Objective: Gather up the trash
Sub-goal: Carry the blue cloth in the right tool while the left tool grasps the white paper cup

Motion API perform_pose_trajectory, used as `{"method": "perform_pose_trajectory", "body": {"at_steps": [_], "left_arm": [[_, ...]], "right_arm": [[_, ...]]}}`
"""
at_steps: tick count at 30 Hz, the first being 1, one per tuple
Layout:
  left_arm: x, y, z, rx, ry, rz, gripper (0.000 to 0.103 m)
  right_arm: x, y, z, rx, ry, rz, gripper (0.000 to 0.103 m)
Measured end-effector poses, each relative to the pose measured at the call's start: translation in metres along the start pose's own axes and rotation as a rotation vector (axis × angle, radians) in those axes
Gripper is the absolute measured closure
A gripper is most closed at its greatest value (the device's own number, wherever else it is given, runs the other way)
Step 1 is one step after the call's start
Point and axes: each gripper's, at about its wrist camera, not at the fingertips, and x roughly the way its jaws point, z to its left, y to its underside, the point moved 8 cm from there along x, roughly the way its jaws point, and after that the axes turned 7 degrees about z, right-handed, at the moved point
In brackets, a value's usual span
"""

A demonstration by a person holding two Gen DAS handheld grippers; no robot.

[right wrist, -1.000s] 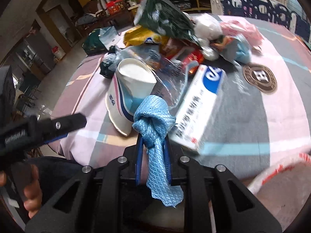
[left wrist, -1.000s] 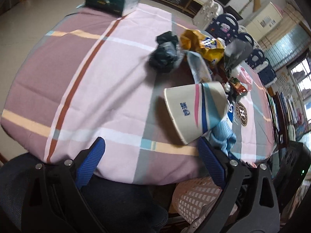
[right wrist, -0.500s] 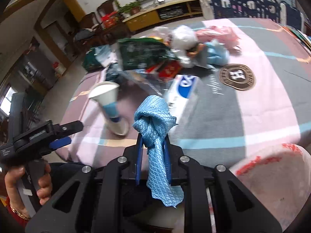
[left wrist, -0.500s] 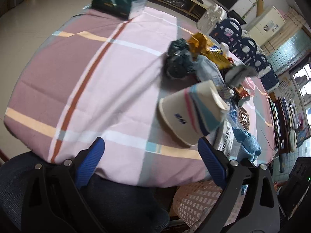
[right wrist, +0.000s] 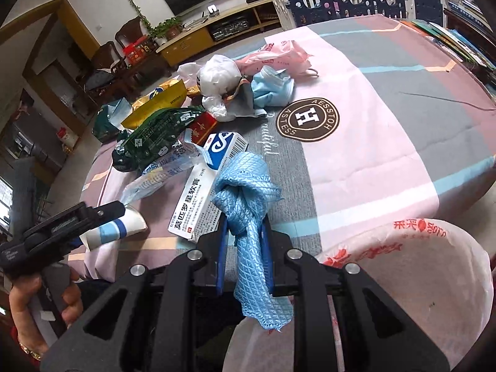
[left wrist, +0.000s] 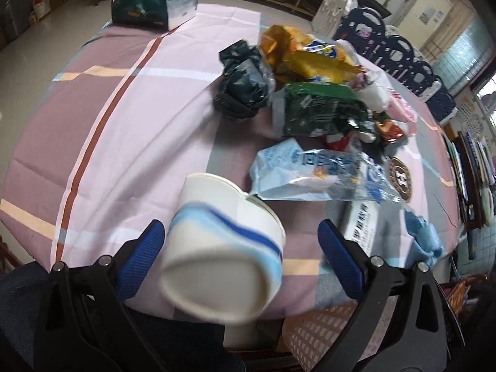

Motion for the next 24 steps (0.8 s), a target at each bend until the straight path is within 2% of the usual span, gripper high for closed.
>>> {"method": "perform_pose_trajectory", "body": {"at_steps": [2,3,4,5,6,8,9,11,13,16,19,21,24], "left_arm": [[0.007,-0.002,0.005,-0.016,0.007,0.007,0.005],[0.010,-0.003,0.007,-0.020,0.022,0.007,0.009],[0.012,-0.003,0.009,-0.020,0.036,0.006,0.020],[0.015,-0.003,0.011,-0.020,0.047,0.017,0.027],[0.019,-0.001,0.013,-0.024,0.058,0.034,0.039],[0.019,-0.001,0.014,-0.027,0.072,0.030,0.040],[0.019,-0.001,0.015,-0.029,0.073,0.036,0.039],[0.017,0.001,0.020,-0.045,0.085,0.050,0.032],[0.010,0.001,0.026,-0.065,0.106,0.040,0.017],[-0.011,0.001,0.028,-0.026,0.116,-0.002,0.011],[-0.028,0.006,0.017,0.135,0.101,-0.011,0.004],[-0.026,0.014,0.005,0.304,0.030,0.023,0.004],[-0.013,0.028,-0.007,0.457,-0.063,0.071,0.004]], "right_arm": [[-0.004,0.003,-0.002,-0.006,0.005,-0.004,0.083],[-0.007,0.004,-0.003,-0.009,0.010,-0.006,0.083],[-0.009,0.005,-0.003,-0.013,0.014,-0.009,0.083],[-0.010,0.005,-0.004,-0.017,0.017,-0.012,0.083],[-0.012,0.005,-0.004,-0.021,0.020,-0.015,0.083],[-0.013,0.005,-0.004,-0.028,0.024,-0.016,0.083],[-0.013,0.006,-0.004,-0.031,0.028,-0.016,0.083],[-0.012,0.006,-0.004,-0.031,0.029,-0.013,0.083],[-0.012,0.007,-0.004,-0.029,0.023,-0.013,0.083],[-0.013,0.008,-0.002,-0.029,0.022,-0.010,0.083],[-0.014,0.008,0.001,-0.030,0.015,-0.008,0.083],[-0.015,0.007,0.003,-0.034,0.016,-0.008,0.083],[-0.017,0.007,0.008,-0.039,0.010,-0.011,0.083]]}}
